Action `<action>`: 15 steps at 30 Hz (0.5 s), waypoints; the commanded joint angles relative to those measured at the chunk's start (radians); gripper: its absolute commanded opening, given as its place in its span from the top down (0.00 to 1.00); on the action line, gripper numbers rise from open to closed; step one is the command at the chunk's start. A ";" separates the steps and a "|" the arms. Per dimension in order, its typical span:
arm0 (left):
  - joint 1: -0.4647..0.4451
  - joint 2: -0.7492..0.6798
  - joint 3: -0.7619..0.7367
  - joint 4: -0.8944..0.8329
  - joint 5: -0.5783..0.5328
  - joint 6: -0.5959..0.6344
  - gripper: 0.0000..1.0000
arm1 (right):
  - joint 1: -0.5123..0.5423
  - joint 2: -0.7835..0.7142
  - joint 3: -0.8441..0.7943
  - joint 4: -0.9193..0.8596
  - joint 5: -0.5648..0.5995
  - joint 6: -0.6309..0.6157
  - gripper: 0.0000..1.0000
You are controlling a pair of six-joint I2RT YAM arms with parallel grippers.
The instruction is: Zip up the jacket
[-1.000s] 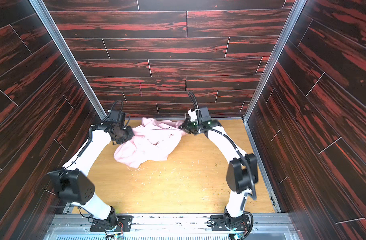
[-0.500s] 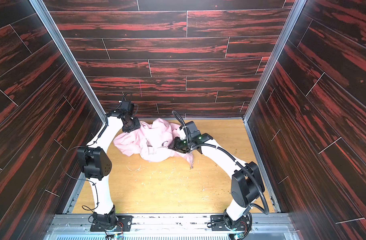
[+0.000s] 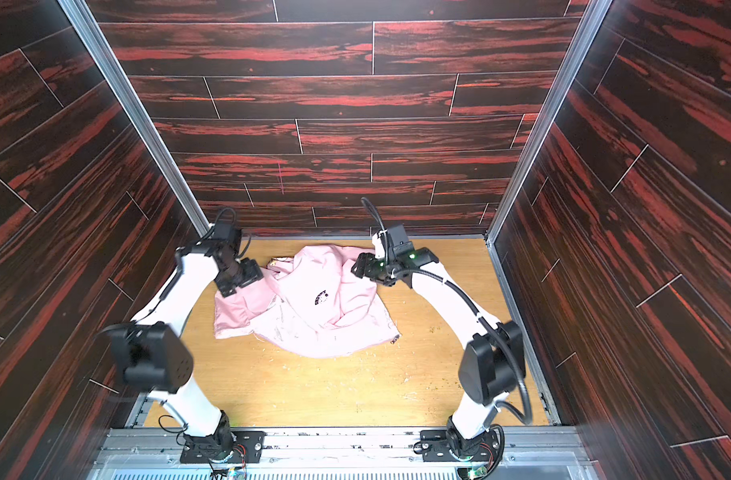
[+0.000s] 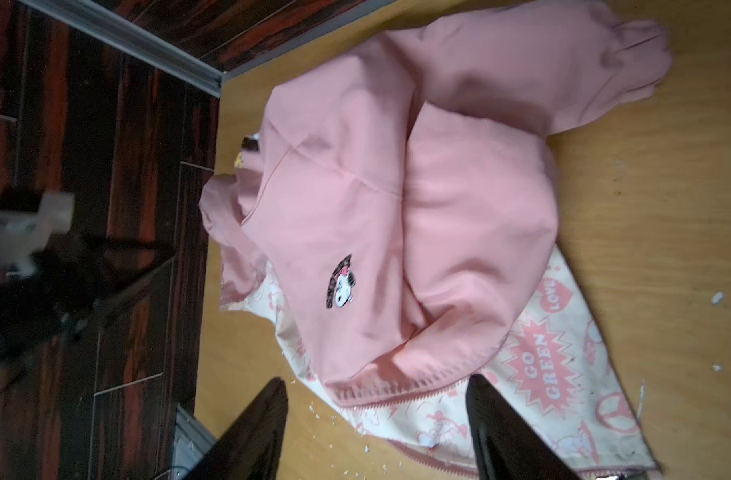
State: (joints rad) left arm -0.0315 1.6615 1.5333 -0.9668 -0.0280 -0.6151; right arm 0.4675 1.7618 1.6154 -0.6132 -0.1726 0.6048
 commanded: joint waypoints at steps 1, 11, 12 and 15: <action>0.012 -0.139 -0.132 0.020 0.041 -0.064 0.17 | -0.052 0.130 0.058 -0.033 -0.012 0.006 0.29; 0.022 -0.272 -0.593 0.303 0.309 -0.329 0.15 | -0.131 0.438 0.267 -0.047 -0.104 0.035 0.29; 0.022 -0.265 -0.618 0.330 0.310 -0.343 0.15 | -0.133 0.454 0.278 -0.049 -0.110 0.035 0.29; 0.025 -0.244 -0.647 0.381 0.290 -0.354 0.15 | -0.135 0.509 0.300 -0.049 -0.131 0.035 0.29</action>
State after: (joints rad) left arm -0.0139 1.4097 0.8944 -0.6964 0.2356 -0.9058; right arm 0.3305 2.1971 1.8790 -0.6338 -0.2626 0.6319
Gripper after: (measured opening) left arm 0.853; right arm 0.707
